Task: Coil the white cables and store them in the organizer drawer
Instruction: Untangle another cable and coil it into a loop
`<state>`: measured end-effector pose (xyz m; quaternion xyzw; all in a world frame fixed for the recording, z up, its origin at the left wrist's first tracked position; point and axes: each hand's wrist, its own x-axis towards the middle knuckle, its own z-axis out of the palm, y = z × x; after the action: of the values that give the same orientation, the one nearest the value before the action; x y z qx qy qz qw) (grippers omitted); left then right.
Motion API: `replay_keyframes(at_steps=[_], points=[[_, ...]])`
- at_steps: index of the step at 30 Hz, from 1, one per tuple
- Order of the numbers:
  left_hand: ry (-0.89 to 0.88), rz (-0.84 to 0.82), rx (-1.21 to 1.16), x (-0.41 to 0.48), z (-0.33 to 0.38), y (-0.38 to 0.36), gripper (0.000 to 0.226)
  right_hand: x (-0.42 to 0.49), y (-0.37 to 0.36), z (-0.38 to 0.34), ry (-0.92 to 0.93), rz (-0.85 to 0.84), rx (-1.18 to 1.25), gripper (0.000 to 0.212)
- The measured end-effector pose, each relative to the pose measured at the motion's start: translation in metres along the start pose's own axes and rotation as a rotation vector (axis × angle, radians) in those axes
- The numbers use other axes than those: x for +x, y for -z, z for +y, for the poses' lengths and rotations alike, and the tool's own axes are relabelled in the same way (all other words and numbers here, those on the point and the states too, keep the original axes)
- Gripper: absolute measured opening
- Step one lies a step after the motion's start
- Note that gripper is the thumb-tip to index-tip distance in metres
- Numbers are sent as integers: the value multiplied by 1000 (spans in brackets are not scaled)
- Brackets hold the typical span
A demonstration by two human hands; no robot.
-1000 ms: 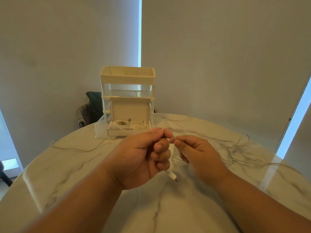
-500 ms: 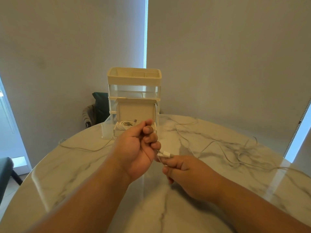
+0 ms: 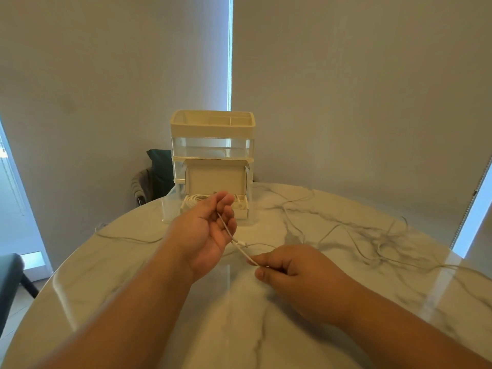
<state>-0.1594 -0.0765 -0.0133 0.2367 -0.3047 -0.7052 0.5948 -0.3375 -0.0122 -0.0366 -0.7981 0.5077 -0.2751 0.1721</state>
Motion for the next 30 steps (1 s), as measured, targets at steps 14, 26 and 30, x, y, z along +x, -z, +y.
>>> replay_keyframes(at_steps=[14, 26, 30], points=[[-16, 46, -46, 2, 6, 0, 25, 2, 4, 5, -105, 48, -15, 22], [-97, 38, 267, -3, -9, -7, 26, -1, -1, -3, -77, -3, -111, 27], [-256, -64, 594, -7, -16, -8, 26, -3, -1, -5, -69, 43, -108, 22]])
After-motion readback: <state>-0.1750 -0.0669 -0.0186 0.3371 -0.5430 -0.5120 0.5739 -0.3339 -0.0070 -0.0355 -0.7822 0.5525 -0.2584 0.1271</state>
